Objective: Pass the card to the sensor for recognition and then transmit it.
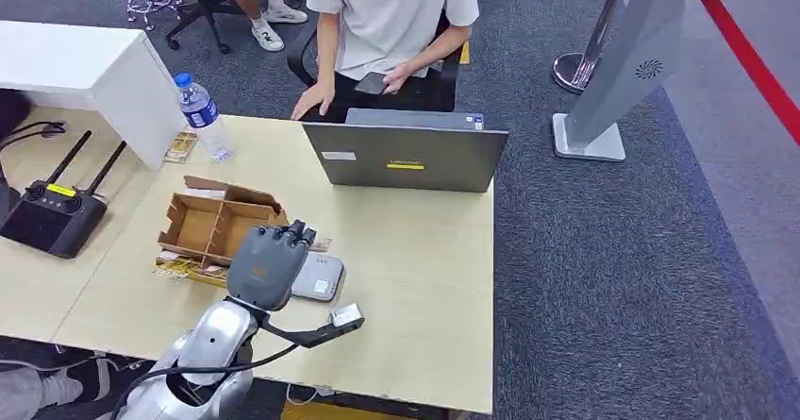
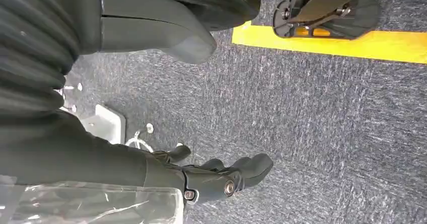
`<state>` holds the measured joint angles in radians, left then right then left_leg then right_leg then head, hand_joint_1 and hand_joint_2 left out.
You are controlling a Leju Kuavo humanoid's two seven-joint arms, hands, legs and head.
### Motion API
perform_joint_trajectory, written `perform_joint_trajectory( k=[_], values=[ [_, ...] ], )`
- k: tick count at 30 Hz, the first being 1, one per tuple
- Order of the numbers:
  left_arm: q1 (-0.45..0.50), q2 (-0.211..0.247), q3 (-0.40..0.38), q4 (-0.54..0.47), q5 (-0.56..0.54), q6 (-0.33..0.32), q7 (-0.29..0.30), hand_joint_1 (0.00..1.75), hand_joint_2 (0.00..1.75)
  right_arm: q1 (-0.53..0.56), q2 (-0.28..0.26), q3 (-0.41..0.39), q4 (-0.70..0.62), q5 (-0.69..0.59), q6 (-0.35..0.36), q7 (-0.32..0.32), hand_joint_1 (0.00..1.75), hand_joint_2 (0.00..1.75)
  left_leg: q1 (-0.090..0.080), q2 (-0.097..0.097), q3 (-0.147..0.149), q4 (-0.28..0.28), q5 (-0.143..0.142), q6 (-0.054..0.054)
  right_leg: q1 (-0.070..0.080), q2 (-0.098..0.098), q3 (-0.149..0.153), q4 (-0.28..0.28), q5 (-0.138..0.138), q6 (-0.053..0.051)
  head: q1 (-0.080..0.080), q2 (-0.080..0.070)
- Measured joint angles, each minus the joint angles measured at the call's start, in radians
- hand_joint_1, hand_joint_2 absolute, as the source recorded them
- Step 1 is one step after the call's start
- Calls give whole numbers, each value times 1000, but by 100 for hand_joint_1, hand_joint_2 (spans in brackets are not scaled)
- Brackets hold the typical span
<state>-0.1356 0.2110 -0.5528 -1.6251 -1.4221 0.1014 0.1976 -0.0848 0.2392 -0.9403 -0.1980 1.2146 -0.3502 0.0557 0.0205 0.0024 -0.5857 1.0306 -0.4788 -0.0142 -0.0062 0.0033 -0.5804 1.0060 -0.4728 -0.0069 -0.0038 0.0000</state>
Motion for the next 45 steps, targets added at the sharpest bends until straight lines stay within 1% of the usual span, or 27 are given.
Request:
perform_joint_trajectory(
  k=[7, 11, 19, 23, 28, 29, 32, 35, 38, 39, 41, 43, 45],
  values=[
    [-3, -3, 0, 51, 24, -51, 0, 175, 175, 0, 0, -9, 0, 0, 1, 6, 0, 175, 0, 0, 0, 0, 0, 0, 0, 0, 0, 0, 0, 0, 0, 0],
    [-16, -13, 0, 105, 40, -82, 11, 175, 175, -1, 0, -13, 0, 0, 11, 8, 0, 175, 0, 0, 0, 0, 0, 0, 0, 0, 0, 0, 0, 0, 0, 0],
    [-37, -44, 0, 213, 76, -93, 33, 175, 175, -1, 0, -16, 0, 3, 15, 16, 0, 175, 0, 0, 0, 0, 0, 0, 0, 0, 0, 0, 0, 0, 0, 0],
    [-45, -57, 0, 270, 94, -109, 39, 175, 175, -1, 0, -16, 0, 6, 17, 18, 0, 175, 0, 0, 0, 0, 0, 0, 0, 0, 0, 0, 0, 0, 0, 0],
    [-64, -68, 0, 302, 107, -109, 39, 175, 175, -2, 0, -16, 0, 8, 20, 21, 0, 175, 0, 0, 0, 0, 0, 0, 0, 0, 0, 0, 0, 0, 0, 0],
    [-68, -71, 0, 303, 111, -99, 35, 175, 175, -2, 0, -16, 0, 8, 20, 21, 0, 175, 0, 0, 0, 0, 0, 0, 0, 0, 0, 0, 0, 0, 0, 0],
    [-82, -78, 0, 294, 119, -27, 31, 175, 175, -1, 0, -16, 0, 5, 18, 21, 0, 175, 0, 0, 0, 0, 1, 0, 0, 0, 0, 0, 1, 0, 0, 0],
    [-110, -85, 2, 225, 119, 28, 42, 175, 175, -1, 0, -16, 0, 7, 8, 21, 0, 175, 0, -1, 0, 0, 1, 1, 0, -1, 0, 0, 1, 0, 0, 0],
    [-155, -90, 30, 135, 122, 133, 38, 175, 175, 0, 1, -16, 0, 25, 7, 21, 0, 175, 0, -1, 0, 0, 1, 1, 0, -1, 0, 0, 1, 0, 0, 0],
    [-175, -90, 46, 107, 128, 155, 31, 175, 175, -1, 1, -16, 0, 29, 7, 21, 0, 175, 0, -1, 0, 0, 1, 1, 0, -1, 0, 0, 1, 0, 0, 0],
    [-217, -90, 84, 65, 141, 178, 17, 175, 175, -1, 1, -15, 0, 42, 9, 21, 0, 175, 0, -1, 0, 0, 1, 1, 0, -1, 0, 0, 1, 0, 0, 0],
    [-257, -90, 130, 44, 148, 202, 6, 175, 175, -1, 1, -13, 0, 53, 16, 21, 0, 175, 0, -1, 0, 0, 1, 0, 0, -1, 0, 0, 1, 0, 0, 0],
    [-305, -87, 178, 44, 154, 196, -1, 175, 175, -1, 1, -10, 0, 64, 26, 21, 0, 175, 0, -1, 0, 0, 2, 0, 0, -1, 0, 1, 1, 0, 0, 0]
  ],
)
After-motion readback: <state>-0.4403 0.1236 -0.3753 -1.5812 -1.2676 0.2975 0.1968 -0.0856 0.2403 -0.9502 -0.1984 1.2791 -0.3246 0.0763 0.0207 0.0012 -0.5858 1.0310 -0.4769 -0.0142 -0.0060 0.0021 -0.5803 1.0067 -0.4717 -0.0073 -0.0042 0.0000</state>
